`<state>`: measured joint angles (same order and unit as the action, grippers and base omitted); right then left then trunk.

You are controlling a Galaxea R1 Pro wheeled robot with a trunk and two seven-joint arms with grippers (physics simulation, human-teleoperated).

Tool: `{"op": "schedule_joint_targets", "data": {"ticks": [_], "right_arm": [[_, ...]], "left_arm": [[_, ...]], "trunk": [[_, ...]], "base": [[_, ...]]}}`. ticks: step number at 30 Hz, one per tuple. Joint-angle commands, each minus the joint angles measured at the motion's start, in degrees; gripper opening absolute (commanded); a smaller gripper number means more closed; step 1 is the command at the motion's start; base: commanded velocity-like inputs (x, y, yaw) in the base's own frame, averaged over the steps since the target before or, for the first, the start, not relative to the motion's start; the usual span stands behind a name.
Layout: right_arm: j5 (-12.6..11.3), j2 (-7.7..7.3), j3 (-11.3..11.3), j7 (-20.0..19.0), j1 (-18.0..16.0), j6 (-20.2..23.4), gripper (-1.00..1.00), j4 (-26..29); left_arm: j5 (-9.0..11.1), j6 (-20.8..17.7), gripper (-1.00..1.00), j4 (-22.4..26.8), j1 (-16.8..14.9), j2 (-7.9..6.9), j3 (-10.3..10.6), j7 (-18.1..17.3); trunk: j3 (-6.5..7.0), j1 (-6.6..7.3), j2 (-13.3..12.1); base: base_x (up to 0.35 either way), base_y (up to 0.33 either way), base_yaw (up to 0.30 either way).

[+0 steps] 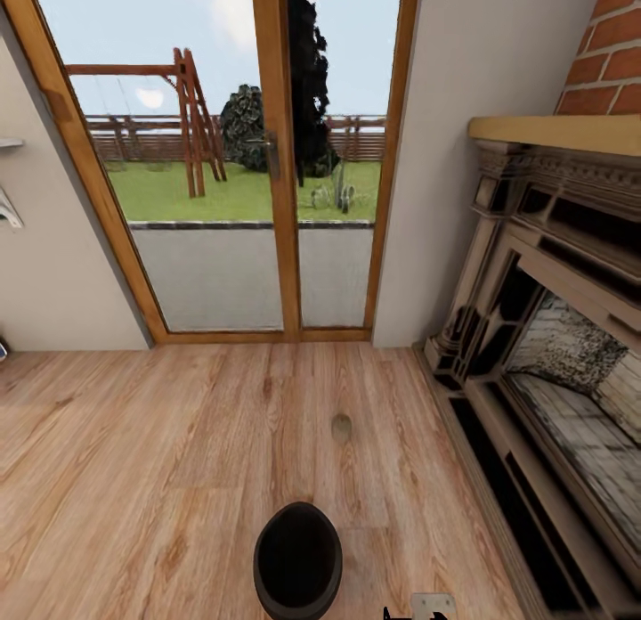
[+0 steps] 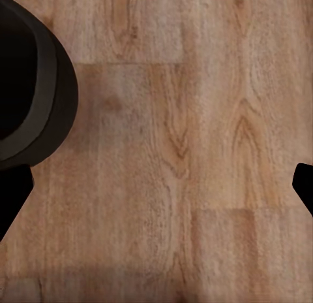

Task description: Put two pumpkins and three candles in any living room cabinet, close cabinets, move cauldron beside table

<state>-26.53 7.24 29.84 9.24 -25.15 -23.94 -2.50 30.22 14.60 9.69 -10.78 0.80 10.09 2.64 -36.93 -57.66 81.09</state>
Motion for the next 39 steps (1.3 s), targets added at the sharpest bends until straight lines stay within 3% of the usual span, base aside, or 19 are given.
{"op": "schedule_joint_targets", "data": {"ticks": [1, 12, 15, 16, 19, 21, 25, 28, 35, 39], "right_arm": [[-0.4, 0.06, 0.5, 0.1, -0.1, -0.3, 1.0, -0.2], [-0.2, 0.12, 0.5, 0.2, -0.1, -0.2, 1.0, -0.2], [-0.2, 0.21, 0.6, 0.7, -0.1, 0.5, 1.0, -0.2], [-0.2, 0.28, 0.7, 1.3, -0.1, 1.3, 1.0, -0.1], [0.0, 0.89, 0.8, 5.9, -0.2, 8.2, 1.0, 2.7], [0.0, 1.28, 0.8, 9.2, -0.2, 14.7, 1.0, 10.3], [0.0, 1.55, 0.8, 13.5, -0.2, 26.8, 1.0, 21.6], [-0.1, 1.68, 0.6, 14.7, -0.3, 32.0, 1.0, 25.9], [0.1, 1.71, 0.8, 14.9, -0.3, 33.1, 1.0, 28.1], [0.0, 1.65, 0.8, 14.6, -0.3, 28.6, 1.0, 27.7]], "left_arm": [[0.3, 0.2, 1.0, 0.0, 0.0, -0.01, 0.5, 0.4], [0.3, -0.2, 1.0, 0.5, -0.4, -0.01, 0.6, 0.9], [0.4, -3.3, 1.0, 2.7, -1.9, -0.03, 0.7, 0.8], [0.3, -6.3, 1.0, 3.8, -2.7, -0.06, 0.7, 0.9], [0.0, -18.7, 1.0, 7.8, -6.5, -0.45, 0.8, 1.9], [0.0, -24.2, 1.0, 10.2, -8.2, -0.76, 0.7, 3.7], [0.0, -27.6, 1.0, 12.2, -11.0, -0.51, 0.7, 8.7], [0.2, -28.3, 1.0, 12.8, -13.2, -0.23, 0.6, 12.1], [0.4, -28.0, 1.0, 12.7, -14.1, -0.02, 0.3, 13.5], [0.4, -27.9, 1.0, 12.4, -14.2, -0.01, 0.2, 13.6]], "trunk": [[0.14, 0.23, -0.4], [2.11, 2.65, -4.8], [2.65, 3.3, -6.0], [2.83, 3.52, -6.4], [3.37, 4.18, -7.6], [3.73, 4.62, -8.4], [4.45, 5.5, -10.0], [4.99, 6.16, -11.2], [6.24, 7.7, -14.0], [6.96, 8.58, -15.6]], "base": [[0.0, 0.0, 0.0], [0.0, 0.0, 0.0], [0.0, 0.0, 0.0], [0.0, 0.0, 0.0], [0.0, 0.0, 0.0], [0.0, 0.0, 0.0], [0.0, 0.0, 0.0], [0.0, 0.0, 0.0], [0.0, 0.0, 0.0], [0.0, 0.0, 0.0]]}}
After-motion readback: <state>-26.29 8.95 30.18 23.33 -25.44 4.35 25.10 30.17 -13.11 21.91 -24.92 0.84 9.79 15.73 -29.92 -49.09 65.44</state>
